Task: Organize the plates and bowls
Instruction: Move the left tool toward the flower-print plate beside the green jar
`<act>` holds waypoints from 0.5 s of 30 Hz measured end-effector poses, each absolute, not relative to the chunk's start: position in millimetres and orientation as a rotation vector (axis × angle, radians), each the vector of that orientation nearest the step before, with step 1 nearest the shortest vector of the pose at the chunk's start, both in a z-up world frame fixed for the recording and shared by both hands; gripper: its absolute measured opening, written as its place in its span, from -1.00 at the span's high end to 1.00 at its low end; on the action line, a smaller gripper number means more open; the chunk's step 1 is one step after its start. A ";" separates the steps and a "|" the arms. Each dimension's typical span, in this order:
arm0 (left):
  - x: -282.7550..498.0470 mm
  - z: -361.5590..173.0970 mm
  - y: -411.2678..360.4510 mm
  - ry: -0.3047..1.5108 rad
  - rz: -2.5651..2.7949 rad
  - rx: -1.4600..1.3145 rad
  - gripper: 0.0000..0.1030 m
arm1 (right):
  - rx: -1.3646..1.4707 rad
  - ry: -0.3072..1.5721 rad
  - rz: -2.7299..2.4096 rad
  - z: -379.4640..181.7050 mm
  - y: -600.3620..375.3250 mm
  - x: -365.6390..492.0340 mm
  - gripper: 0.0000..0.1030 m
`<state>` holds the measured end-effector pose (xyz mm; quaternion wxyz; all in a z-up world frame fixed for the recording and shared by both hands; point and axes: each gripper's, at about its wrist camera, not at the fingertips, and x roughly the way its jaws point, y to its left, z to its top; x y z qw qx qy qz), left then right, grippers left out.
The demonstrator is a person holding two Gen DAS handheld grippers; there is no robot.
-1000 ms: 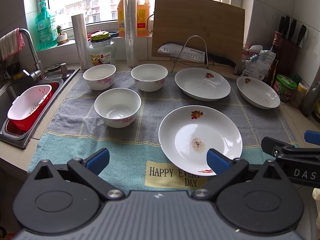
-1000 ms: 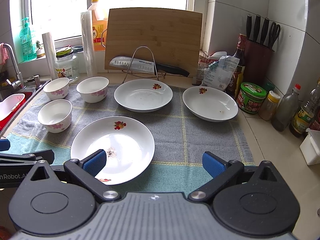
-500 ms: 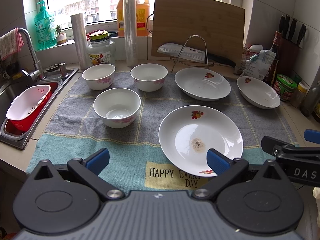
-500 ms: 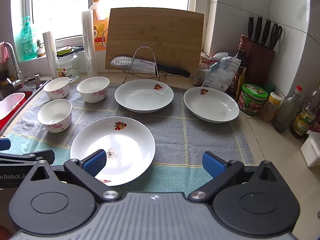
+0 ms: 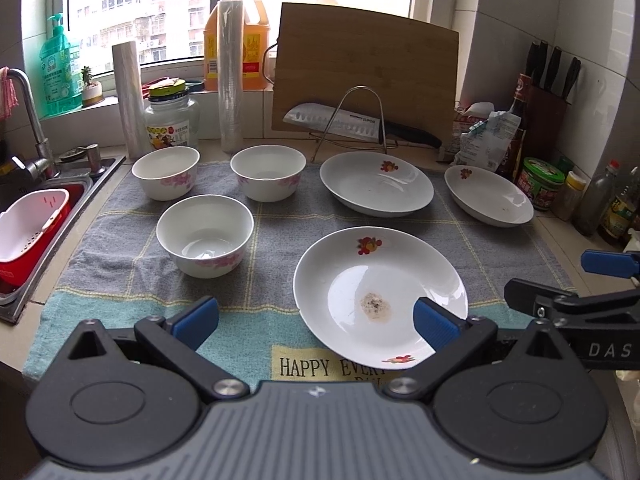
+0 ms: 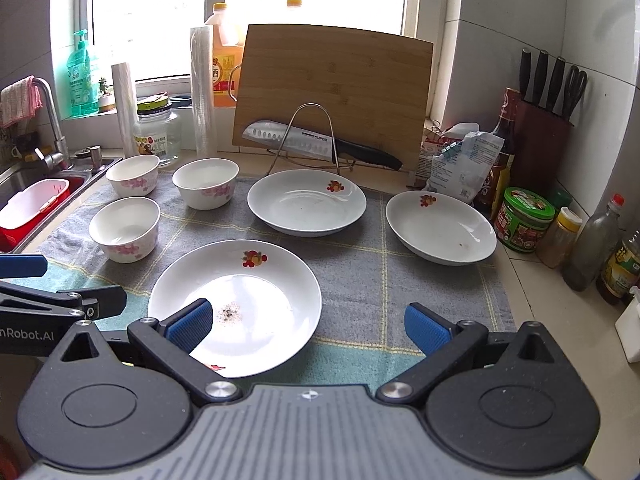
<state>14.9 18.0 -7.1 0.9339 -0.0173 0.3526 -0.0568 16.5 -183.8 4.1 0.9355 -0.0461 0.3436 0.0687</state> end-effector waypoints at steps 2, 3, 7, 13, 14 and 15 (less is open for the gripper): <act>14.7 -8.0 20.7 0.716 -0.161 -0.039 -0.99 | -0.096 0.692 0.157 1.8 -186.7 15.0 -1.00; 14.9 -8.5 20.6 0.716 -0.175 -0.029 -0.99 | -0.097 0.689 0.161 0.5 -188.2 14.5 -1.00; 17.2 -11.2 16.4 0.720 -0.197 0.022 -0.99 | -0.099 0.687 0.158 -5.0 -193.9 14.3 -1.00; 33.5 -19.1 18.9 0.758 -0.258 -0.002 -0.99 | -0.074 0.694 0.152 -12.2 -198.8 17.5 -1.00; 36.5 -20.0 19.1 0.761 -0.273 -0.003 -0.99 | -0.075 0.695 0.150 -13.3 -198.9 18.8 -1.00; 39.7 -20.9 19.2 0.761 -0.292 -0.003 -0.99 | -0.074 0.695 0.147 -14.4 -199.0 20.3 -1.00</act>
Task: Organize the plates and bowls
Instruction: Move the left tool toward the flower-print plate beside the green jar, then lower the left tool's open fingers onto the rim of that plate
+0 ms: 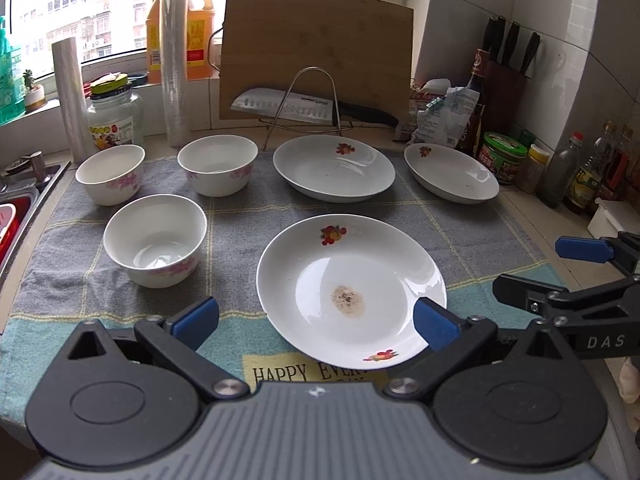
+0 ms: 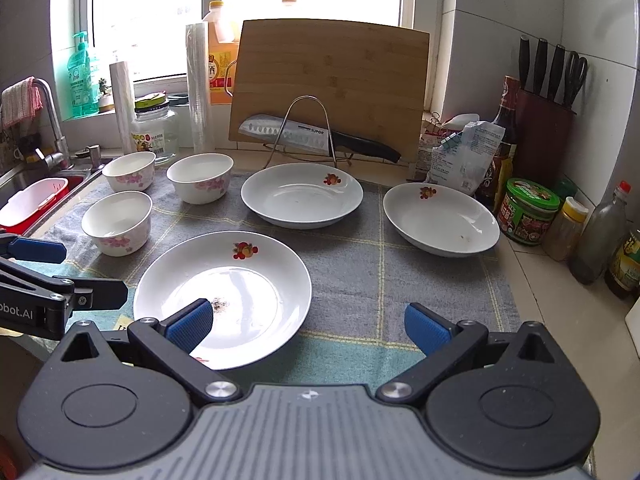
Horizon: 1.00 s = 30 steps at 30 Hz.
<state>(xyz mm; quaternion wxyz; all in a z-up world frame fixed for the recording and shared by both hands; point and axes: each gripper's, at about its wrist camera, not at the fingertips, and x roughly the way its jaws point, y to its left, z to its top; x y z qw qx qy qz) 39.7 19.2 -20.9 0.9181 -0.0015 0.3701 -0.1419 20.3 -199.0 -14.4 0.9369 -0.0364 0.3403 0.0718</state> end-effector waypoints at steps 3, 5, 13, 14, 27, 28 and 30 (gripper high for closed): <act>49.0 -22.2 17.1 0.744 -0.334 0.020 -0.99 | -0.073 0.706 0.131 -18.9 -199.1 27.8 -1.00; 56.2 -23.2 14.2 0.738 -0.347 0.049 -0.99 | -0.079 0.717 0.100 -23.5 -199.3 34.0 -1.00; 95.0 -32.6 13.1 0.759 -0.438 0.088 -0.99 | -0.067 0.767 -0.016 -34.8 -205.4 56.1 -1.00; 98.6 -33.6 13.2 0.758 -0.449 0.094 -0.99 | -0.067 0.774 -0.029 -35.3 -206.3 57.7 -1.00; 128.9 -40.9 -0.8 0.782 -0.569 0.109 -0.99 | -0.065 0.815 -0.156 -36.6 -210.0 64.5 -1.00; 130.1 -41.1 -2.1 0.783 -0.570 0.110 -0.99 | -0.064 0.816 -0.158 -36.6 -211.5 65.6 -1.00; 132.7 -41.4 -4.0 0.784 -0.566 0.105 -0.99 | -0.060 0.817 -0.159 -37.5 -214.3 68.7 -1.00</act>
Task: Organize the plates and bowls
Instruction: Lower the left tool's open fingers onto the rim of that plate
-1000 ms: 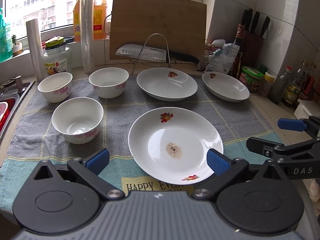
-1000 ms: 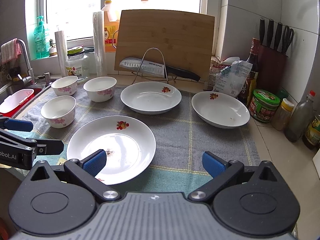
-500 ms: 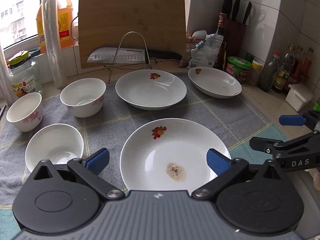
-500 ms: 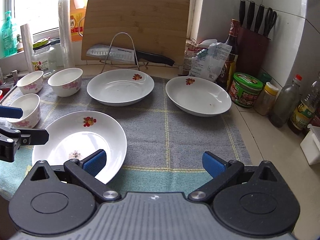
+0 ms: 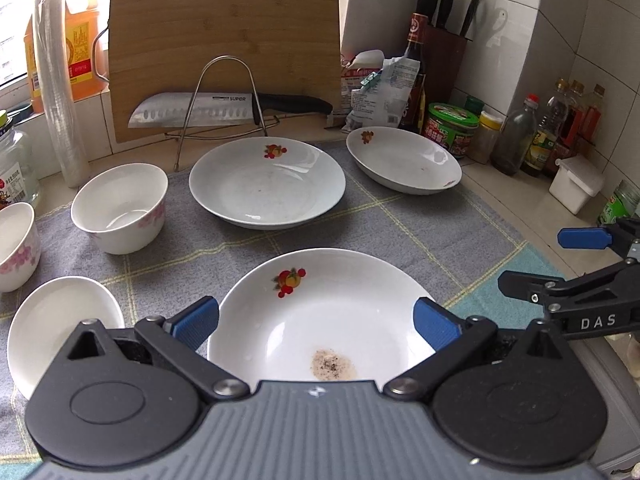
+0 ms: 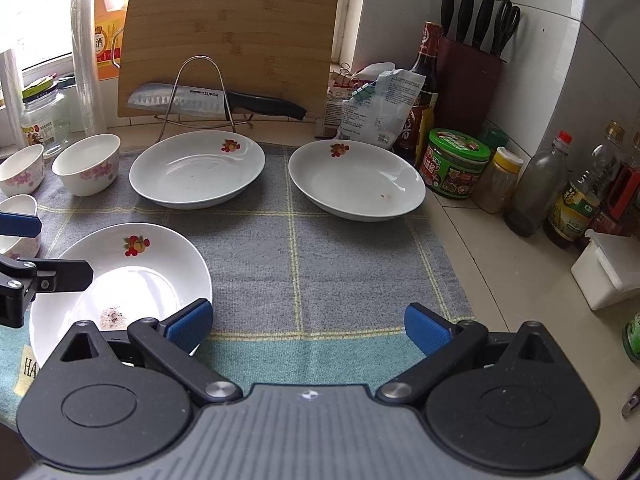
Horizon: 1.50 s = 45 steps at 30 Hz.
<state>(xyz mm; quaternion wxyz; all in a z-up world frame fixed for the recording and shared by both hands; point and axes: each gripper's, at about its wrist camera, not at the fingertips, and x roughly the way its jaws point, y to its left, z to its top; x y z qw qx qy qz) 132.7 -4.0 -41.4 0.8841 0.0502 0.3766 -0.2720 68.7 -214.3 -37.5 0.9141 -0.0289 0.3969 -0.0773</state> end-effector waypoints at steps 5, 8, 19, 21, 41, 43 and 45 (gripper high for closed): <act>140.4 -42.5 -13.9 0.786 -0.547 0.092 -0.99 | -0.062 0.819 -0.145 -43.1 -227.8 82.0 -1.00; 146.5 -41.7 -26.4 0.800 -0.529 0.085 -0.99 | -0.060 0.816 -0.120 -46.7 -240.7 91.7 -1.00; 171.8 -33.1 -91.9 0.823 -0.471 0.072 -0.99 | -0.032 0.794 -0.042 -61.4 -316.1 136.8 -1.00; 176.5 -32.1 -102.6 0.829 -0.447 0.070 -0.99 | -0.029 0.799 -0.023 -65.5 -329.2 145.2 -1.00; 221.1 -29.8 -152.5 0.926 -0.391 0.112 -0.99 | -0.062 0.844 0.111 -93.1 -376.0 188.4 -1.00; 231.9 -29.6 -158.8 0.934 -0.429 0.138 -0.99 | -0.063 0.845 0.114 -92.1 -379.9 188.9 -1.00; 242.7 -29.3 -166.0 0.947 -0.452 0.163 -0.99 | -0.074 0.845 0.109 -92.4 -382.6 190.7 -1.00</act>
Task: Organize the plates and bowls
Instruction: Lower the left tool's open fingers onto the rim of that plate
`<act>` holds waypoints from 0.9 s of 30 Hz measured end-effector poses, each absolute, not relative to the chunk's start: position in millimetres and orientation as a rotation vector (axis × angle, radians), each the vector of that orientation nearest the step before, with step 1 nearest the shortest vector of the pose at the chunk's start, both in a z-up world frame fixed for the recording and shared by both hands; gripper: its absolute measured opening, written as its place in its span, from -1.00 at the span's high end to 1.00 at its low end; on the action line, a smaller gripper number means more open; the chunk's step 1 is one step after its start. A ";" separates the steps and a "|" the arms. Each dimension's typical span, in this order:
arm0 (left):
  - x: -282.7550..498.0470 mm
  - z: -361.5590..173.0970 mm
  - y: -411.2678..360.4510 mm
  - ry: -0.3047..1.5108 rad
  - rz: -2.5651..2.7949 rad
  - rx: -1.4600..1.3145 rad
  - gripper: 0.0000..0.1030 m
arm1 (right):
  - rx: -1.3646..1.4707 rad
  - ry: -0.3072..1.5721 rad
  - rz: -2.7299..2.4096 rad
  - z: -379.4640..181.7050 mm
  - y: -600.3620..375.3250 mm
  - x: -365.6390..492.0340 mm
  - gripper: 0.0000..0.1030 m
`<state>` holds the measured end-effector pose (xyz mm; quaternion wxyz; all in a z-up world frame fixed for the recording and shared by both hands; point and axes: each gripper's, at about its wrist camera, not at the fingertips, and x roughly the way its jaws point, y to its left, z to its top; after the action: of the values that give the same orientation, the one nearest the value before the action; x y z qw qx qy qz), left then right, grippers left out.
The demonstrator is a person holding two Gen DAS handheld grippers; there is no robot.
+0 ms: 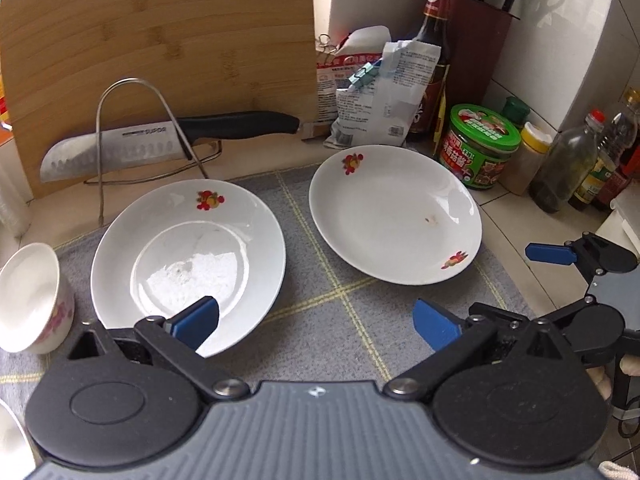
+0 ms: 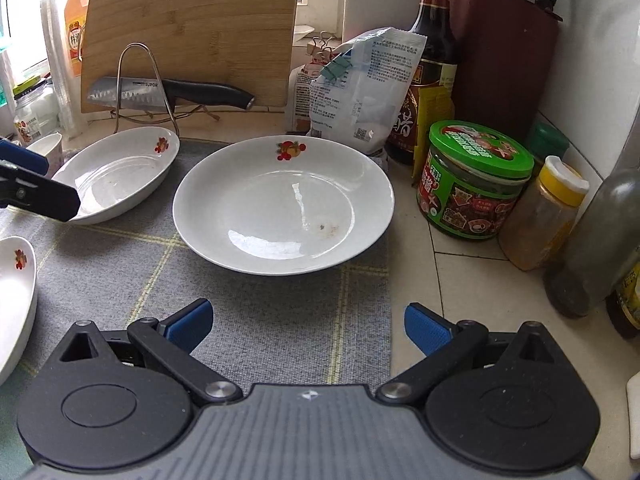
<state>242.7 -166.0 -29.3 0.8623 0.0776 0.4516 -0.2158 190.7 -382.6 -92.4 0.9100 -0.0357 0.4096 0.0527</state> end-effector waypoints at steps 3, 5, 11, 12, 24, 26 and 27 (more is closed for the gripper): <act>257.0 -28.9 -177.8 0.958 -0.488 0.200 -0.99 | -0.078 0.846 0.110 -93.3 -385.6 194.5 -1.00; 265.6 -28.0 -184.5 0.957 -0.499 0.218 -0.99 | -0.073 0.845 0.120 -94.0 -387.0 197.1 -1.00; 292.6 -25.1 -207.1 0.970 -0.556 0.262 -0.97 | -0.098 0.855 0.153 -98.2 -386.9 207.1 -1.00; 296.6 -25.2 -211.5 0.968 -0.567 0.265 -0.97 | -0.104 0.859 0.160 -99.3 -386.7 208.8 -1.00; 348.6 -51.3 -257.2 0.997 -0.607 0.288 -0.67 | -0.153 0.870 0.228 -111.2 -391.0 220.8 -1.00; 356.4 -55.7 -258.5 1.002 -0.609 0.282 -0.67 | -0.147 0.871 0.236 -113.6 -392.6 221.9 -1.00; 360.4 -57.7 -258.5 1.008 -0.609 0.277 -0.67 | -0.143 0.872 0.242 -114.7 -393.4 222.8 -1.00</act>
<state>360.4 -258.5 -57.7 0.8226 0.1301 0.4737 -0.2865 222.8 -393.4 -114.7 0.8969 -0.0693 0.4209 0.1169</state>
